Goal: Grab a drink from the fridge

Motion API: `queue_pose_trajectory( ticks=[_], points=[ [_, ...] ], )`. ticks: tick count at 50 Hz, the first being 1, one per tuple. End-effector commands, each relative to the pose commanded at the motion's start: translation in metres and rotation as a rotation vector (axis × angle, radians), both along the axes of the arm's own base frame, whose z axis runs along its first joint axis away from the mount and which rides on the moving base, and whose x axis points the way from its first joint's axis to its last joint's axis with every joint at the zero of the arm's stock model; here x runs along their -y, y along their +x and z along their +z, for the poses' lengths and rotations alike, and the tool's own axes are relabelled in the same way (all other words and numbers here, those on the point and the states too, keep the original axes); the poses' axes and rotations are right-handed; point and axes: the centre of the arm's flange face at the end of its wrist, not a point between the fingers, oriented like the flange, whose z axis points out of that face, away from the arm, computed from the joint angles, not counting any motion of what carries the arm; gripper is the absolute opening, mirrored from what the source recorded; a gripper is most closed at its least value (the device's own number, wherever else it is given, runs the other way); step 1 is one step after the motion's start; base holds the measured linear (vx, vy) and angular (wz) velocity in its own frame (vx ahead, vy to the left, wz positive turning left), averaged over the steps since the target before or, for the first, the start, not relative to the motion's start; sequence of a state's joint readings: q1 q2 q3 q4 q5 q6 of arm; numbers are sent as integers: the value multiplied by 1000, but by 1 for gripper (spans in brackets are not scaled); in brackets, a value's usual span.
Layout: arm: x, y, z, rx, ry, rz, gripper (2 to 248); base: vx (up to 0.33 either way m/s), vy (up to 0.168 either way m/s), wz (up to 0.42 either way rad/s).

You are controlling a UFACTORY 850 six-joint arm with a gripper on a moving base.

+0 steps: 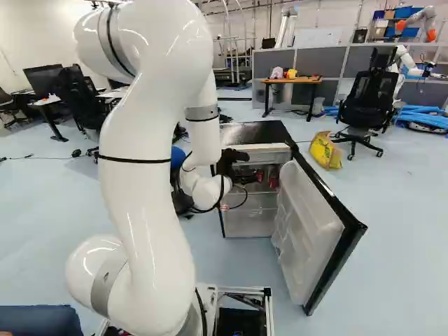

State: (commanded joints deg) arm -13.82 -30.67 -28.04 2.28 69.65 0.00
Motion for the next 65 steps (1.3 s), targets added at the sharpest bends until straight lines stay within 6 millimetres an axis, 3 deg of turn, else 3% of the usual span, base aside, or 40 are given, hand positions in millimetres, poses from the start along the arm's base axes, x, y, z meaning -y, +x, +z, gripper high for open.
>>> queue_pose_trajectory(
  ticks=[25,65],
  points=[
    [26,17,-32,-27,17,65,247,0,0,0],
    [40,25,-82,-71,62,257,247,0,0,0]
  ],
)
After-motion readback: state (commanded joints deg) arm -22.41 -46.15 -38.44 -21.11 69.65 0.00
